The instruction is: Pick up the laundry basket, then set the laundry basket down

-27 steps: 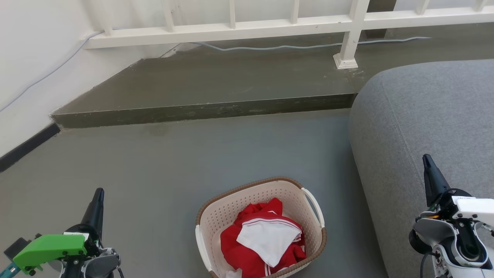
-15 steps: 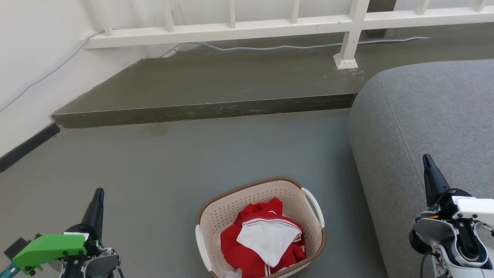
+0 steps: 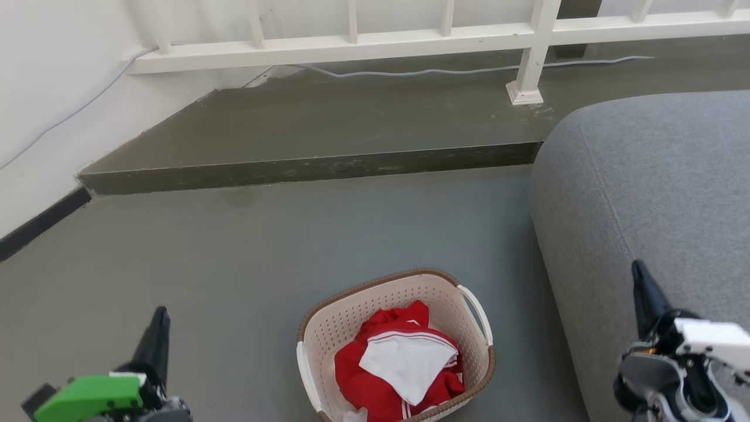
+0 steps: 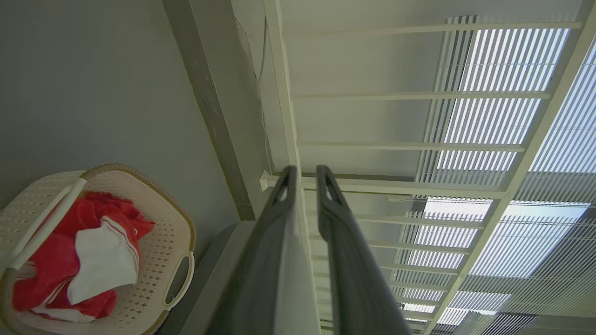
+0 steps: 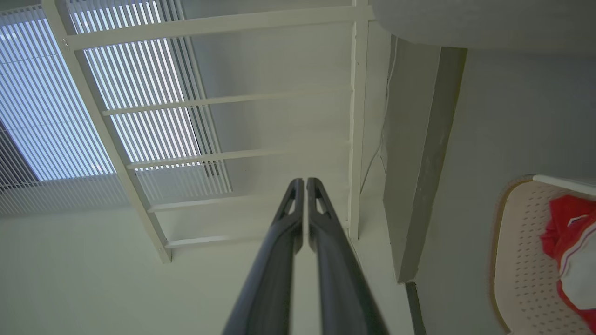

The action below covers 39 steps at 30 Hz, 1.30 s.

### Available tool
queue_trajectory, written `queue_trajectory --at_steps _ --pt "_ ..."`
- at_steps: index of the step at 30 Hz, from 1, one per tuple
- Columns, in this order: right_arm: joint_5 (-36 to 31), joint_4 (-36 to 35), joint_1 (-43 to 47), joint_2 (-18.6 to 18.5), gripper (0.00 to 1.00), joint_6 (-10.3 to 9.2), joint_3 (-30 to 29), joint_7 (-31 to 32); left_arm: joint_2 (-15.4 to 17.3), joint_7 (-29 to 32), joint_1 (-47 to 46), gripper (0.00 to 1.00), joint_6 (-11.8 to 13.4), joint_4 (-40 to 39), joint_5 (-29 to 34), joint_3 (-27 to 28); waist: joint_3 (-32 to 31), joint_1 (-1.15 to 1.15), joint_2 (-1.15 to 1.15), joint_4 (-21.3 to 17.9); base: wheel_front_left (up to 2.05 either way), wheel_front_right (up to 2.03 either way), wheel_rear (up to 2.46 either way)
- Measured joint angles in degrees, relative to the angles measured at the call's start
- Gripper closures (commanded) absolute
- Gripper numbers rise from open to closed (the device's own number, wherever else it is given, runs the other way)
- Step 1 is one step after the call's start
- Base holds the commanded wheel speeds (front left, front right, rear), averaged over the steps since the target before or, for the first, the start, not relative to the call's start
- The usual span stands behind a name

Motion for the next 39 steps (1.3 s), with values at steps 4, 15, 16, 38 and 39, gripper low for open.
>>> queue_trajectory --at_steps 4,15,16,38,39 --pt "0.0 1.04 1.78 0.91 0.0 -0.01 0.25 -0.07 -0.79 -0.01 1.57 0.0 0.02 1.01 0.0 -0.04 0.01 0.0 0.0 0.0 0.0 0.0 0.0" --pt "-1.29 -1.22 1.65 0.88 0.0 0.0 1.82 -1.58 -0.78 -1.11 1.52 0.0 0.01 -0.78 0.48 -0.04 0.09 0.0 0.0 -0.01 0.0 0.0 0.0" --pt "-1.7 -1.45 1.61 0.88 0.0 0.0 2.03 -2.0 -0.76 -1.2 1.52 0.0 0.01 -1.14 0.98 -0.08 0.09 0.0 0.0 -0.01 0.0 0.0 0.0" --pt "-16.24 -4.0 0.35 -0.91 0.0 0.0 7.82 -6.19 3.04 -6.84 1.42 0.0 0.01 -5.56 14.43 -4.81 0.18 0.0 0.0 -0.3 0.0 0.0 0.0" --pt "-17.12 -4.25 0.15 -0.92 0.0 0.01 8.01 -6.55 3.13 -7.11 1.42 0.0 0.01 -5.65 15.33 -5.1 0.19 0.0 0.0 -0.31 0.0 0.0 0.0"
